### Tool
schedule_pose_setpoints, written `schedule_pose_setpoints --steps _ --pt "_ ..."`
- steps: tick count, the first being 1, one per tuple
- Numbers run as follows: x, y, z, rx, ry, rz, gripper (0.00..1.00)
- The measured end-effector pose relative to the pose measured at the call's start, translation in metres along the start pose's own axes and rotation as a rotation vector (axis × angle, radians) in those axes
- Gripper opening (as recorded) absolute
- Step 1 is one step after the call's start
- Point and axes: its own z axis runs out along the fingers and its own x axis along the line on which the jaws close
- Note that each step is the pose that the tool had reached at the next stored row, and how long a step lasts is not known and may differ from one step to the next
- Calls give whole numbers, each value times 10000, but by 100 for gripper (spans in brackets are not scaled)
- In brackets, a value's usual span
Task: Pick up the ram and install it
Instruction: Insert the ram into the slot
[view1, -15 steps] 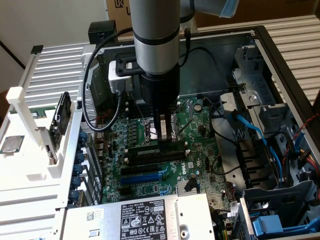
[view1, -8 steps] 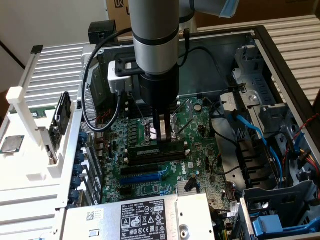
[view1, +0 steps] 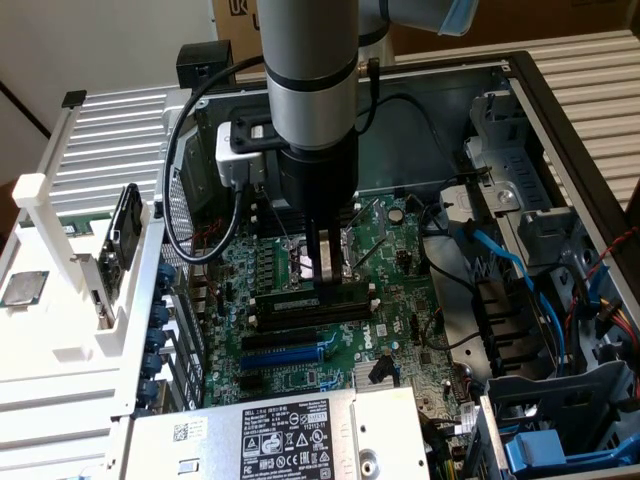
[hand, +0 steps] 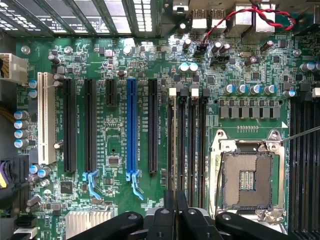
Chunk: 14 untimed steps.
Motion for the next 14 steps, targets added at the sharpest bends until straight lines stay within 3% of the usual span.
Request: schedule_pose_setpoints --steps 14 --pt "1 0 10 0 0 0 12"
